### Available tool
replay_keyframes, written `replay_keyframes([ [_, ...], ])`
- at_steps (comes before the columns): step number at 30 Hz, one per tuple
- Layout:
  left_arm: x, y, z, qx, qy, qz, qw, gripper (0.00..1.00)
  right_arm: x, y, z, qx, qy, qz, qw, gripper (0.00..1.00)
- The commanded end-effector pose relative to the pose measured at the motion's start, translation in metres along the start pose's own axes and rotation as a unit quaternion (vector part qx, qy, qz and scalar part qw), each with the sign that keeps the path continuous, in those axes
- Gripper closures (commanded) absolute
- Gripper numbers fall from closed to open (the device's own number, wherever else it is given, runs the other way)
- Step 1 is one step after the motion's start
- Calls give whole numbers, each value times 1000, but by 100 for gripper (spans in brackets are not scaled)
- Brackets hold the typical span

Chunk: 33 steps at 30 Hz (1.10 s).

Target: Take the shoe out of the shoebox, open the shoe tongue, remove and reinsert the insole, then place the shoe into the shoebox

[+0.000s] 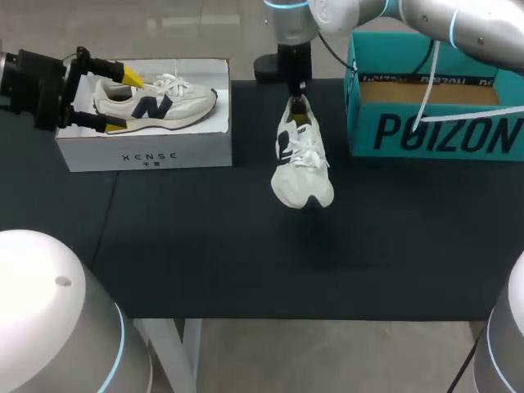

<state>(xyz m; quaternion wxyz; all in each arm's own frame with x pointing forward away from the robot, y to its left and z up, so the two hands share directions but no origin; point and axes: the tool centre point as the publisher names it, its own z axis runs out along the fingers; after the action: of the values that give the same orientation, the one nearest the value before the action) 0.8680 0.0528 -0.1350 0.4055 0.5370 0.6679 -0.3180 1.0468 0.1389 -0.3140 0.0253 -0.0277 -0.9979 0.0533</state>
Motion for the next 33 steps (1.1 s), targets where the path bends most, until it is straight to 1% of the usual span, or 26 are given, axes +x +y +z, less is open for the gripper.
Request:
replay_keyframes([
  [1,0,0,0,0,2,0,1000,0,7,-6,-53,5,-41,6,999,100],
  [6,0,0,0,0,2,0,1000,0,0,-5,-83,14,-55,22,998,100],
  [10,0,0,0,0,2,0,1000,0,-5,0,-105,15,-62,16,998,100],
  [11,0,0,0,0,2,0,1000,0,-6,1,-110,9,-66,6,998,100],
  [12,0,0,0,0,2,0,1000,0,-6,2,-114,-6,-73,-6,997,100],
  [30,0,0,0,0,2,0,1000,0,-6,2,-114,-6,-73,-6,997,100],
  [31,0,0,0,0,2,0,1000,0,-13,2,-119,-9,-72,8,997,100],
  [33,0,0,0,0,2,0,1000,0,-28,-2,-132,-29,-80,36,996,100],
])
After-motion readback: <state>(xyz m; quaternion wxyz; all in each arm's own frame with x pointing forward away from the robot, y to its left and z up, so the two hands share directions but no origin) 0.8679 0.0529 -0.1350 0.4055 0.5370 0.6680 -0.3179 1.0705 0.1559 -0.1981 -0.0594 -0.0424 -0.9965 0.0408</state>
